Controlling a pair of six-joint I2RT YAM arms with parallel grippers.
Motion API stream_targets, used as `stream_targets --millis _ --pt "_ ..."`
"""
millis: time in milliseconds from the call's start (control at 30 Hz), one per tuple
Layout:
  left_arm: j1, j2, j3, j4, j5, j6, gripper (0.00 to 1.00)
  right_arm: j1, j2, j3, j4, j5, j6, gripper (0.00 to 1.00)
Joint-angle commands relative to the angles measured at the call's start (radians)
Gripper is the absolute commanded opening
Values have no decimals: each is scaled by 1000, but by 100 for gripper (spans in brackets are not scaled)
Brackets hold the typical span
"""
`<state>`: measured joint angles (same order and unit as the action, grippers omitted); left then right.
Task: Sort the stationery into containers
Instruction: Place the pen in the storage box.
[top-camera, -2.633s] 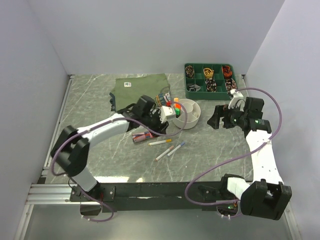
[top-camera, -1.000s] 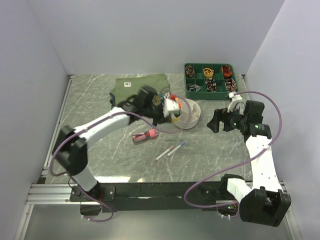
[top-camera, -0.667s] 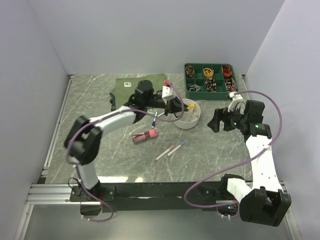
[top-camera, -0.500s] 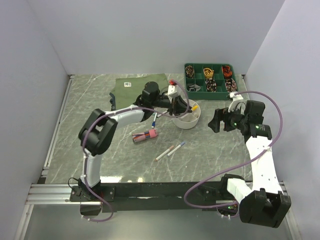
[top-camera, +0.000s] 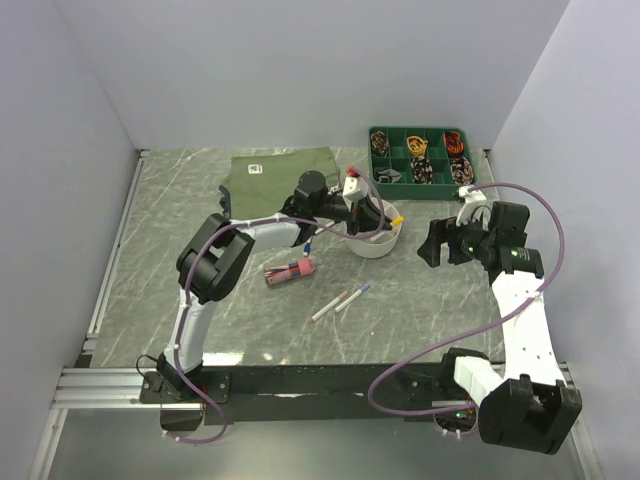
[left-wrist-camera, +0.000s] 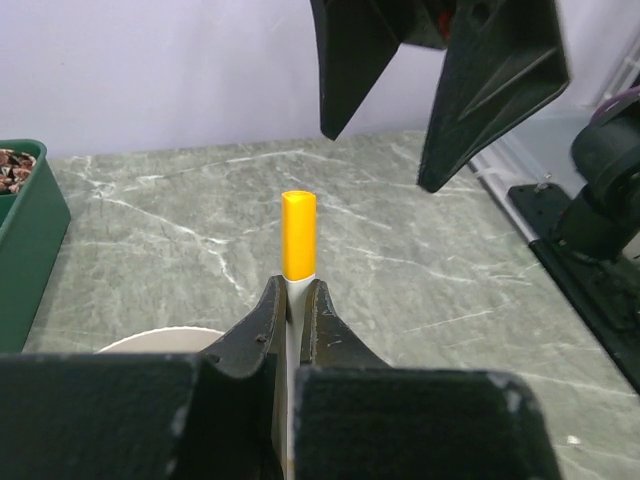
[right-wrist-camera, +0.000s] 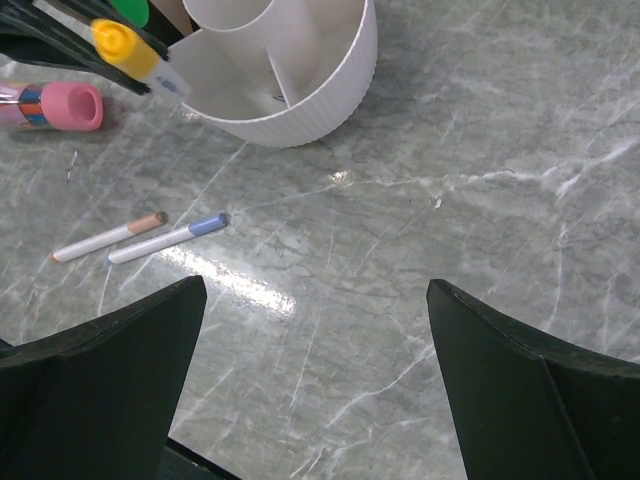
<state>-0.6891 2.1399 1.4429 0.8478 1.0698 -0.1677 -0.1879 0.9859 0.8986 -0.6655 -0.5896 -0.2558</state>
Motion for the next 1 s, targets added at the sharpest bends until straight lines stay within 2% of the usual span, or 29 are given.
stream_targets --millis 0,167,300,333,367,433,533,667,767,967 --pt "-6 48 73 -33 15 79 1 -5 13 25 18 8 -7 100" --pt "-6 83 119 -85 -8 126 1 -12 17 17 23 8 -5 100" --pt "-6 89 128 -139 -34 157 9 -13 23 10 33 5 1 100" --pt "-6 87 131 -153 -40 157 14 -15 23 10 33 5 3 100" --pt "-6 81 128 -168 -45 189 31 -15 26 11 33 7 1 100" --pt "-6 66 107 -171 -50 207 41 -15 30 14 33 5 1 100" --pt "-9 8 90 -252 -77 284 48 -16 36 17 40 -1 1 100" --pt "-15 -153 50 -395 -131 416 51 -16 43 23 55 -10 9 100" --pt "-20 -288 2 -580 -201 519 52 -18 46 16 70 -19 18 100" --pt "-61 -526 -208 -941 -373 678 54 -15 34 -9 95 -58 30 100"
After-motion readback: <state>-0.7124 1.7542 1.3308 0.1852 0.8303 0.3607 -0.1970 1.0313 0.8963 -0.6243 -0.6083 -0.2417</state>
